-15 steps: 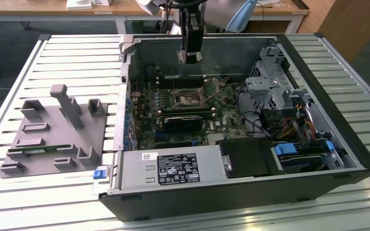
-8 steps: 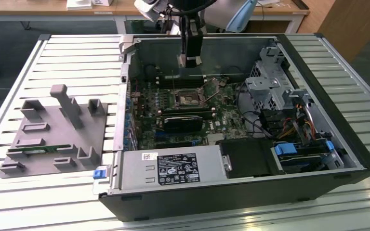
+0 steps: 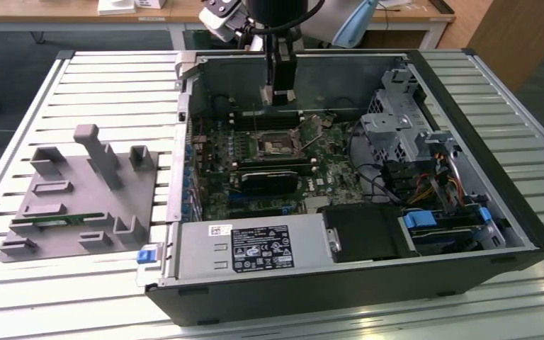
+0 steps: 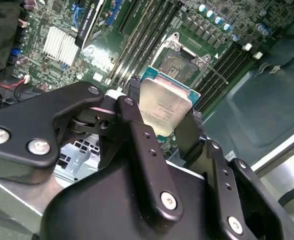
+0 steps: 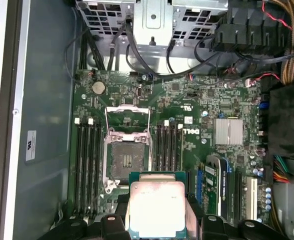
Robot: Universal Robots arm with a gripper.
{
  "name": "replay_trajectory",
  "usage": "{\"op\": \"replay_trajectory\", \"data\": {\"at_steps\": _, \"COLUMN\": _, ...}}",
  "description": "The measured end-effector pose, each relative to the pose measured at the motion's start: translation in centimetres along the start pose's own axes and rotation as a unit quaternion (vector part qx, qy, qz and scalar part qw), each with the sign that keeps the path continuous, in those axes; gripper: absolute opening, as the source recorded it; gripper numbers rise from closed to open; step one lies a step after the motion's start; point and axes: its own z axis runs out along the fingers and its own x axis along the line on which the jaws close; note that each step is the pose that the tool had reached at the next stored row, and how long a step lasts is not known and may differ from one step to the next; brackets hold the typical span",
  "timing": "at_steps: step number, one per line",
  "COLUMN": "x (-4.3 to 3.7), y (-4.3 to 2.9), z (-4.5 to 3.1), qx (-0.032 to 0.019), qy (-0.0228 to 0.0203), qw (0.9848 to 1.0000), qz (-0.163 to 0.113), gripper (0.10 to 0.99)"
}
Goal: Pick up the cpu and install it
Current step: 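Place the cpu into insertion slot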
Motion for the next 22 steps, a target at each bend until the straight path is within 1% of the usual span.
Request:
{"op": "replay_trajectory", "data": {"at_steps": 16, "x": 0.37, "y": -0.09, "z": 1.88, "qx": 0.0000, "qy": 0.0000, "qw": 1.0000, "qz": 0.000, "gripper": 0.529}}
{"op": "replay_trajectory", "data": {"at_steps": 22, "x": 0.70, "y": -0.02, "z": 2.83, "qx": 0.0003, "qy": -0.0001, "qw": 1.0000, "qz": 0.000, "gripper": 0.529}}
